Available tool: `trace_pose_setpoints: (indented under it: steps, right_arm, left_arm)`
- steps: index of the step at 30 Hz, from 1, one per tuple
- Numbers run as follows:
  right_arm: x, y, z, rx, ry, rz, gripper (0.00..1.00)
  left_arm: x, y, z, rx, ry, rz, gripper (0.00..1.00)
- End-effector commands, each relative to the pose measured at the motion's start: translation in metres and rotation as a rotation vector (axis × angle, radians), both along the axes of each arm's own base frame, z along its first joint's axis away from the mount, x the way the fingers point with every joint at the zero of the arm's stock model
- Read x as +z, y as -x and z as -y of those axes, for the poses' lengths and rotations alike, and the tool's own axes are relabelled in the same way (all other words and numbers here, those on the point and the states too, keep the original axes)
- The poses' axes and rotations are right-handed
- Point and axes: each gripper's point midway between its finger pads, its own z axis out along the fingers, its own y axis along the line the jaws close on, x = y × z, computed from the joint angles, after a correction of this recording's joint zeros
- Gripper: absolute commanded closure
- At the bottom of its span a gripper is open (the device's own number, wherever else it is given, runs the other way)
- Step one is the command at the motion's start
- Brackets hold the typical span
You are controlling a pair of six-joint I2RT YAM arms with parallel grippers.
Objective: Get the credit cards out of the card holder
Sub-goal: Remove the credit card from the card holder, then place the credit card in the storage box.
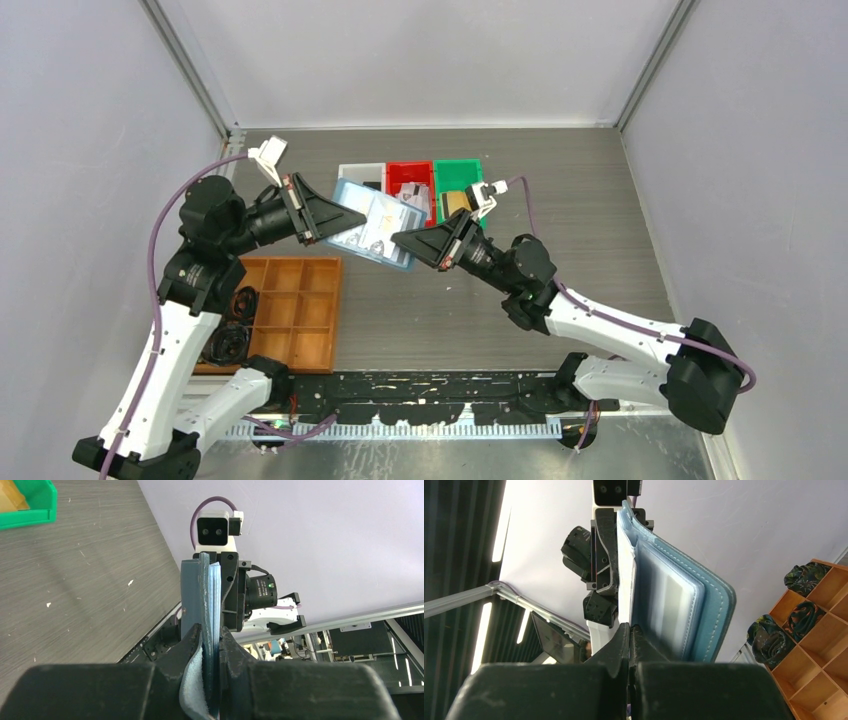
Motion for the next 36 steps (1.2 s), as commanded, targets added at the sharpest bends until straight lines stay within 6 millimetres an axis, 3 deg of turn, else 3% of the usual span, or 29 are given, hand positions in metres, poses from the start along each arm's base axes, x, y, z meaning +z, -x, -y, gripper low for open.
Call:
trace_pose_setpoints:
  steps: [1, 9, 18, 21, 28, 33, 36]
  right_arm:
    - [0.008, 0.005, 0.016, -0.038, -0.048, 0.042, 0.99]
    - [0.008, 0.011, 0.029, -0.058, -0.064, 0.049, 0.99]
    - [0.002, 0.023, 0.041, -0.062, -0.019, 0.072, 0.99]
    - [-0.005, 0.015, 0.055, -0.135, 0.056, 0.054, 1.0]
    - [-0.042, -0.049, 0.084, -0.304, 0.34, -0.084, 0.99]
    - [-0.07, -0.11, 0.078, -0.326, 0.556, -0.123, 0.99]
    - [-0.097, -0.149, 0.069, -0.34, 0.756, -0.13, 0.99]
  left_arm:
    - [0.044, 0.007, -0.006, 0.022, 0.051, 0.143, 0.89]
    - [0.041, -0.004, -0.014, 0.1, 0.023, 0.158, 1.0]
    - [0.045, -0.008, -0.022, 0.149, -0.033, 0.239, 1.0]
    - [0.051, -0.005, -0.027, 0.17, -0.067, 0.296, 1.0]
    - [0.065, 0.016, -0.032, 0.149, -0.097, 0.403, 0.99]
    - [0.064, 0.03, -0.032, 0.115, -0.096, 0.401, 0.98]
    - [0.065, 0.039, -0.029, 0.077, -0.078, 0.393, 0.97]
